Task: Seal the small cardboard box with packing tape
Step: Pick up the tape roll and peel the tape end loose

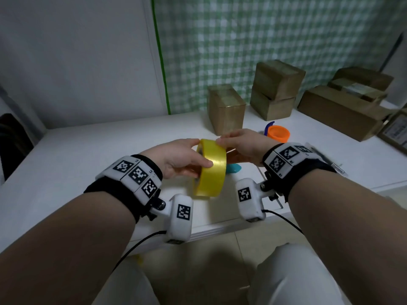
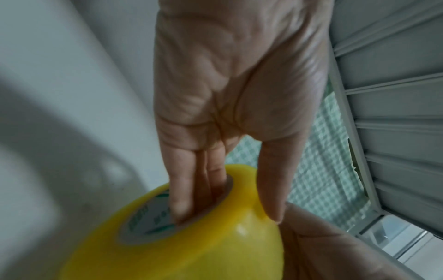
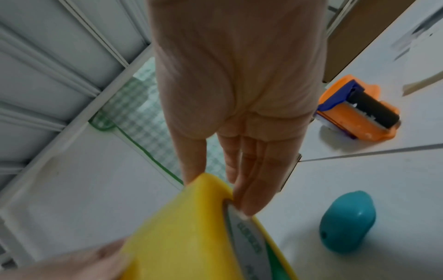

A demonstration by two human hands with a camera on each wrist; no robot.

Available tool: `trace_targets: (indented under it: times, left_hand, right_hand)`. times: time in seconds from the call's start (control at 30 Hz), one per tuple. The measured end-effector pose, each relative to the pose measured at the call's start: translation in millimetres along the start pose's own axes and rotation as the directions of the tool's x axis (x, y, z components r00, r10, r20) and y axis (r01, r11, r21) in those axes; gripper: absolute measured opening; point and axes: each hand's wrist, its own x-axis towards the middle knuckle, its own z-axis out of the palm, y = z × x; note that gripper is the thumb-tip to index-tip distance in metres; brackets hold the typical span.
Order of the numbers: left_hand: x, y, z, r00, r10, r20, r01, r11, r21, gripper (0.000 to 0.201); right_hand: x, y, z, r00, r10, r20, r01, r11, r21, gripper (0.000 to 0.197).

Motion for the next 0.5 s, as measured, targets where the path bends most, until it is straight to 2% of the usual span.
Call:
trace_targets:
  times: [0.07,0.13,0.2,0.27,0.33,0.4,0.5]
  left_hand:
    - [-1.0,0.6,-1.4,1.000,0.003,-0.023,-0.002,0.999,0.036,0.045]
    - [1.8,1.3,-4.5,0.990,0.049,-0.132,-0.040,0.996,0.076,0.031]
    - [7.0,0.8,-8.3,0.958,0.117,-0.264,-0.098,0.992,0.084,0.023]
    - [9.5,0.9,-7.9,0.925,0.176,-0.337,-0.152,0.984,0.096,0.004]
    - [12.3,-1.2,-8.0,0.886,0.235,-0.400,-0.199,0.971,0.129,0.015]
    - [12.5,-2.8,-9.7,0.846,0.285,-0.451,-0.225,0.957,0.182,0.021]
    - [10.7,-6.4,-10.9,0.826,0.358,-0.435,-0.271,0.929,0.250,0.022]
  right_hand:
    - [-2.7,1.9,-0.4,0.999,0.008,0.036,-0.008,1.000,0.000,0.017]
    - [-3.5,1.9,0.4,0.998,0.015,0.068,-0.016,1.000,0.001,0.010]
    - [-4.4,0.1,4.2,0.996,0.021,0.084,-0.021,1.000,-0.001,0.013]
    - [-4.2,-1.2,10.1,0.997,0.018,0.079,-0.019,1.000,0.001,0.023]
    - [-4.4,-1.8,17.6,0.998,-0.011,0.056,0.010,1.000,0.012,0.024]
    - [-4.1,-2.3,23.9,0.998,-0.066,0.017,0.066,0.997,0.027,0.015]
    - [-4.6,-5.5,28.4,0.990,-0.132,-0.041,0.131,0.991,-0.039,0.013]
